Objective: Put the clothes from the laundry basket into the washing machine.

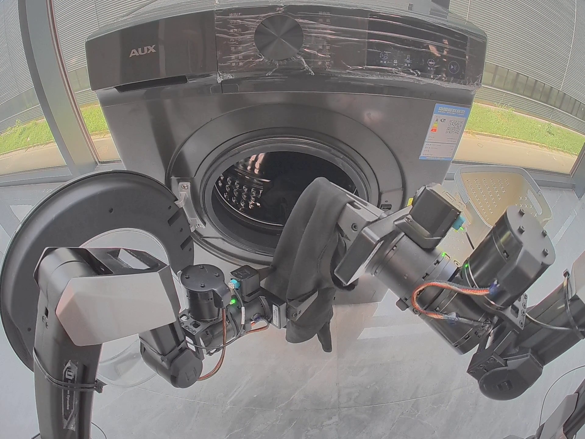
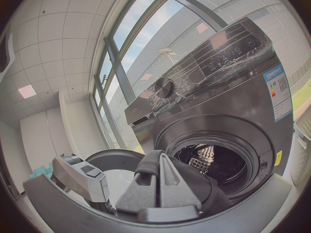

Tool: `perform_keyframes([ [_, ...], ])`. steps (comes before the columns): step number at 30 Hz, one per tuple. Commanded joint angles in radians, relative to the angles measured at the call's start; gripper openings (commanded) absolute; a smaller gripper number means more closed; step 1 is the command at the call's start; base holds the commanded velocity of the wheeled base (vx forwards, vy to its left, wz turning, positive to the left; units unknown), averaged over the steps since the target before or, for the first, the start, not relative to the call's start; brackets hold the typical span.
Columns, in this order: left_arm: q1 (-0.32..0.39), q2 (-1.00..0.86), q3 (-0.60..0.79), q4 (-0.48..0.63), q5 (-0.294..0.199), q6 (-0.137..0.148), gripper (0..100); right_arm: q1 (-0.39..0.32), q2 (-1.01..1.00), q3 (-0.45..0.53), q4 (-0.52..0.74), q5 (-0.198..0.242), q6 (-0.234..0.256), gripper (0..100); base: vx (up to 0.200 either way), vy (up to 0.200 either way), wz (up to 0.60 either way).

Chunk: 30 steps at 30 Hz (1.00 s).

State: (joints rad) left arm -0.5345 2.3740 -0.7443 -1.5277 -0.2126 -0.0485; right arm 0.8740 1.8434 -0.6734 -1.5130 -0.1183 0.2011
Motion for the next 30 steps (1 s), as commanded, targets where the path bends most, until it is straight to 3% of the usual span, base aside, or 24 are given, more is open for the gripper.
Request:
perform_keyframes([
  [1, 0.008, 0.053, -0.055, 0.001, 0.027, 0.001, 100, 0.013, -0.003, 0.028, -0.001, 0.0, 0.001, 0, 0.0, 0.0, 0.0],
  [2, 0.008, 0.057, -0.061, 0.001, 0.028, -0.001, 100, 0.014, -0.003, 0.031, -0.001, 0.0, 0.001, 0, 0.0, 0.0, 0.0],
  [3, 0.008, 0.059, -0.064, 0.001, 0.03, 0.001, 0, 0.017, -0.003, 0.032, -0.001, 0.0, 0.001, 0, 0.0, 0.0, 0.0],
  [16, -0.002, 0.048, -0.07, -0.023, 0.024, -0.001, 0, -0.007, 0.008, 0.017, 0.004, 0.005, 0.001, 0, 0.0, 0.0, 0.0],
  [23, -0.032, -0.111, 0.082, -0.026, 0.022, 0.01, 0, -0.136, 0.099, -0.054, 0.014, -0.007, 0.001, 0, 0.0, 0.0, 0.0],
  [30, -0.032, -0.32, 0.227, -0.025, 0.019, 0.004, 0, -0.198, 0.175, -0.06, 0.016, -0.011, 0.001, 0, 0.0, 0.0, 0.0],
])
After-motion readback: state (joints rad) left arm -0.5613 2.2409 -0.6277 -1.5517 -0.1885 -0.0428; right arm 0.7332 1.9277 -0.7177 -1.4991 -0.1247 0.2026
